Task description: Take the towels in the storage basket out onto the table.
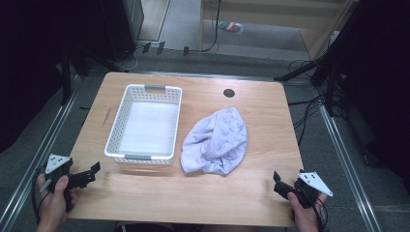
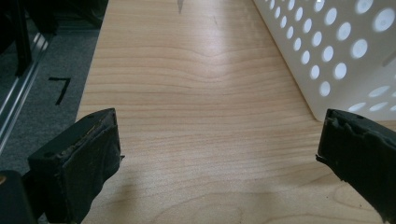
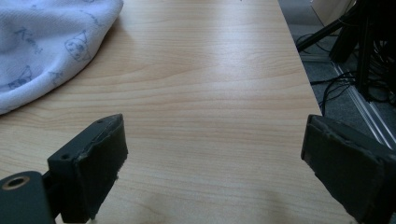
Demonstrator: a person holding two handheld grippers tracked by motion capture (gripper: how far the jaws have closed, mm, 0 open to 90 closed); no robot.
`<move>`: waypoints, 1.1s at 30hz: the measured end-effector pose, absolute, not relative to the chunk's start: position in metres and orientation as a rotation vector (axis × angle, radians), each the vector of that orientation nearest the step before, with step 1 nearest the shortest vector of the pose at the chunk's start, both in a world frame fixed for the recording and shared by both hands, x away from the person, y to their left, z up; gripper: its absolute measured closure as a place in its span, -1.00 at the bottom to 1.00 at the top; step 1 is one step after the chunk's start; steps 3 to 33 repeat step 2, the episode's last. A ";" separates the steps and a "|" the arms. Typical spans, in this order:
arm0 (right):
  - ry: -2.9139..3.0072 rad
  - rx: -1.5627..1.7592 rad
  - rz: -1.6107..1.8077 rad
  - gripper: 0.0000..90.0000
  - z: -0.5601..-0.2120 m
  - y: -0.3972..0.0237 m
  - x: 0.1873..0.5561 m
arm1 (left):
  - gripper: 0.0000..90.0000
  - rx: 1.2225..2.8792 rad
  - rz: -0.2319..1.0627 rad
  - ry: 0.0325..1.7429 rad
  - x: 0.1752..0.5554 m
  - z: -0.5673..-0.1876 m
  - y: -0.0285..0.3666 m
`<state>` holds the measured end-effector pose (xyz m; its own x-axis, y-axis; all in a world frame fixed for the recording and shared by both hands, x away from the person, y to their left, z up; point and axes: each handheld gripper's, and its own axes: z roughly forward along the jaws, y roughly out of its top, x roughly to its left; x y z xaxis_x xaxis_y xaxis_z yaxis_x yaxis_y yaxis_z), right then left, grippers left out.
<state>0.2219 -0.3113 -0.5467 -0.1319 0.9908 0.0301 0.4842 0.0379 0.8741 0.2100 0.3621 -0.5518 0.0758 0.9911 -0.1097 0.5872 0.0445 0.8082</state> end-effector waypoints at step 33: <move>1.687 1.504 1.025 -0.84 -0.547 -0.311 0.222 | -1.00 1.639 0.703 1.604 0.211 -0.552 0.361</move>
